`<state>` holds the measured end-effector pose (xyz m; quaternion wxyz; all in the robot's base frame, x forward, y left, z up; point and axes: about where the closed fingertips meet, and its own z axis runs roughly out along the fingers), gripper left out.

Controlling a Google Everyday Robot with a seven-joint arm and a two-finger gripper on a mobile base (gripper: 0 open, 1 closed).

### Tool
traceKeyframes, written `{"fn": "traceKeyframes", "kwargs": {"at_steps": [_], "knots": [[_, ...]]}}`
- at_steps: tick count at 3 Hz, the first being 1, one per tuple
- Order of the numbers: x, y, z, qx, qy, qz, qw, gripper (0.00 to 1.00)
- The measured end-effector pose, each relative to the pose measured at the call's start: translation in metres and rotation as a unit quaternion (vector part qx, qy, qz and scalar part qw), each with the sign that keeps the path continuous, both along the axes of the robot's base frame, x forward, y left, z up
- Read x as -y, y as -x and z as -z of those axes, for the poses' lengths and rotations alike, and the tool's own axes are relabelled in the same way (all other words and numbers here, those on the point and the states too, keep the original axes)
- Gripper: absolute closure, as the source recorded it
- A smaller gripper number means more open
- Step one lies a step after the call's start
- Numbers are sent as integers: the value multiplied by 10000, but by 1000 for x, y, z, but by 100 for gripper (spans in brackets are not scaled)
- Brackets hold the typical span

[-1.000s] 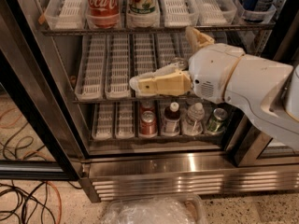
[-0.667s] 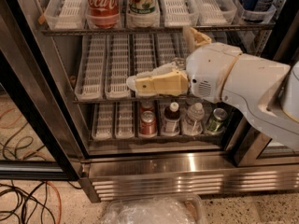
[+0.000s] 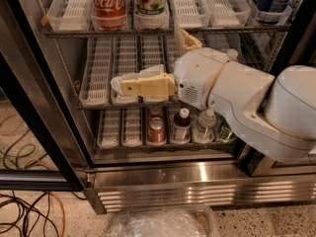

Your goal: Pick coke can from top shelf of fridge

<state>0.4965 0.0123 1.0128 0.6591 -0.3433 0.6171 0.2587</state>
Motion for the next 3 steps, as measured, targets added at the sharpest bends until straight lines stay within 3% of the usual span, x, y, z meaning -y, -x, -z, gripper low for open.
{"fn": "traceKeyframes", "kwargs": {"at_steps": [3], "knots": [[-26,-17,-19,250,86,-145,9995,0]]}}
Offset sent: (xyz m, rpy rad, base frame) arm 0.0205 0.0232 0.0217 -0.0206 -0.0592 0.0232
